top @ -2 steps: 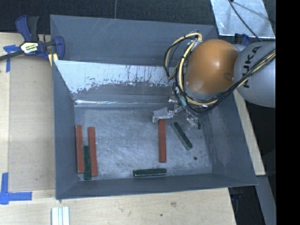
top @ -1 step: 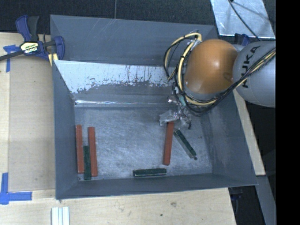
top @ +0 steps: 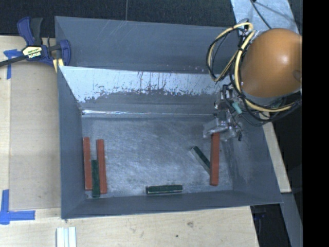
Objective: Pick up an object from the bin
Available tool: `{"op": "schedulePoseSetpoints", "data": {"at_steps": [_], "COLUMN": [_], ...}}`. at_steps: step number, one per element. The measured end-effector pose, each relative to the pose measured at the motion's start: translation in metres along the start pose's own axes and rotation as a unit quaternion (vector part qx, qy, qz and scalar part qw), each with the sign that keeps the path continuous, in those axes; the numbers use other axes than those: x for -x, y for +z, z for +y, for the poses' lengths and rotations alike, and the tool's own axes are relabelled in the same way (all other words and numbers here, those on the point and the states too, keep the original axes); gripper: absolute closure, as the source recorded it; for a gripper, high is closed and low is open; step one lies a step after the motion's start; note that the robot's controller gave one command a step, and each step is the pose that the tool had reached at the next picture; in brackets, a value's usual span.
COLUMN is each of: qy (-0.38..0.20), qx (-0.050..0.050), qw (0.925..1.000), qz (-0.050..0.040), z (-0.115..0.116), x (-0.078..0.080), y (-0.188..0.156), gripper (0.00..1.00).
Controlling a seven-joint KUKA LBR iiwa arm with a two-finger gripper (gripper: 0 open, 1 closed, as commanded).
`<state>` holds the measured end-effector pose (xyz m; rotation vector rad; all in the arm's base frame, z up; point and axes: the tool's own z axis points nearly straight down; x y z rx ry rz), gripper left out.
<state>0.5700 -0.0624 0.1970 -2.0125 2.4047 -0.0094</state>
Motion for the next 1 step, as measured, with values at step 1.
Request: {"op": "schedulePoseSetpoints", "data": {"at_steps": [1], "qy": [0.003], "qx": [0.000], "qw": [1.0000], "qz": [-0.0013], "z": [-0.0012], "x": [0.0228], "y": [-0.0424], "gripper": [1.00]}}
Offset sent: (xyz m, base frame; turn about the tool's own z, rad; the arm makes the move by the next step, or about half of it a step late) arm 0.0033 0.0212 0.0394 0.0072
